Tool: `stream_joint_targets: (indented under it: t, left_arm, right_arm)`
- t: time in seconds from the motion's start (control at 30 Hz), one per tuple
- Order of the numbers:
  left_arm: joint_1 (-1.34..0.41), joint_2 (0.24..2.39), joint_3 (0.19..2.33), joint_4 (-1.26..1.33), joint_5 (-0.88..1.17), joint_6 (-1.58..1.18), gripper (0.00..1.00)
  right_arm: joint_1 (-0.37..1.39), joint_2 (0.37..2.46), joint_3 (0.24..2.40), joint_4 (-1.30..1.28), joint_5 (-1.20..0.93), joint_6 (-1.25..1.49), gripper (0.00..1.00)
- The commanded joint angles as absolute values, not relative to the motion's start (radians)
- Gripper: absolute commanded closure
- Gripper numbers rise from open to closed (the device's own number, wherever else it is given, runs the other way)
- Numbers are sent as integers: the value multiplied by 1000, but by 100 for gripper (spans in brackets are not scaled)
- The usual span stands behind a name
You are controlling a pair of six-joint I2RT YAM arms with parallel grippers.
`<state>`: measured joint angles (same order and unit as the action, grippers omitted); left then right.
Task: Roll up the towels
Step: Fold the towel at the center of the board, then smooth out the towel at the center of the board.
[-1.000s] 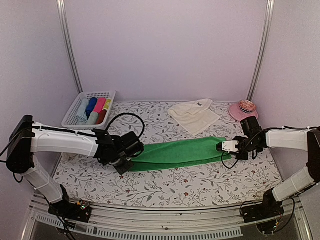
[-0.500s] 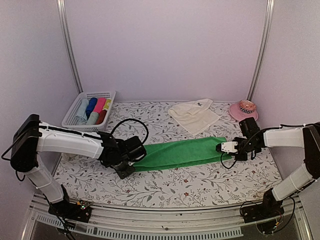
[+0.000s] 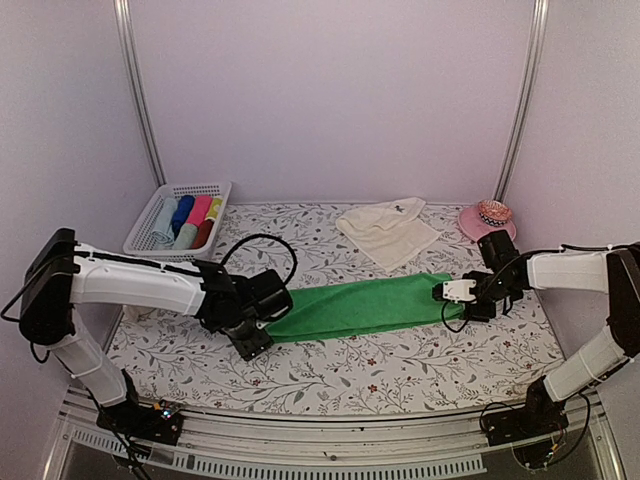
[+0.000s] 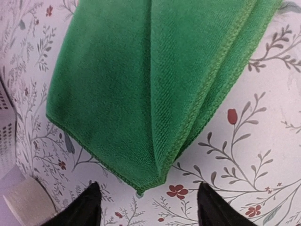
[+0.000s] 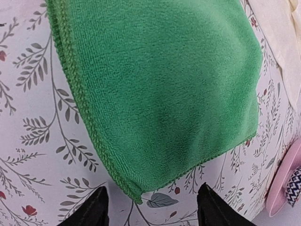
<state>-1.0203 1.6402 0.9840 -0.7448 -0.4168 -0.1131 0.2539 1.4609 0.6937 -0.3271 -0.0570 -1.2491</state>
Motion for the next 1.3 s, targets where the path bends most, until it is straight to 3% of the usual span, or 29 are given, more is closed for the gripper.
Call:
stream_joint_targets:
  t: [0.0,0.07,0.27,0.43,0.67,0.9,1.27]
  left_arm:
    - [-1014,1537,1022,-737,-452,-124,14]
    - [-990,1486,1017,-697,-442,-116,3]
    - [-839,1353,958,-536,-430,-127,3]
    - [-746,1362,944,-452,-434,-143,17]
    - [-681,1492,955,-380,-390,-147,23]
    - [-650,1611,942,-293,-345,-147,27]
    - [-657,1778,999,-329,-418,-152,28]
  right_arm:
    - [244,1442,831,-463,-134,-1159,29]
    - [236,1447,884,-497,-170,-1116,21]
    - [198,1586,1100,-533,-205,-888,21]
    - [156,1769,1304,-543,-198,-654,30]
    - [152,1898,1354,-545,-181,-548,32]
    - [140,1959,1348,-546,-200,-526,36]
    - [127,2017,1360,-585,-257,-518,52]
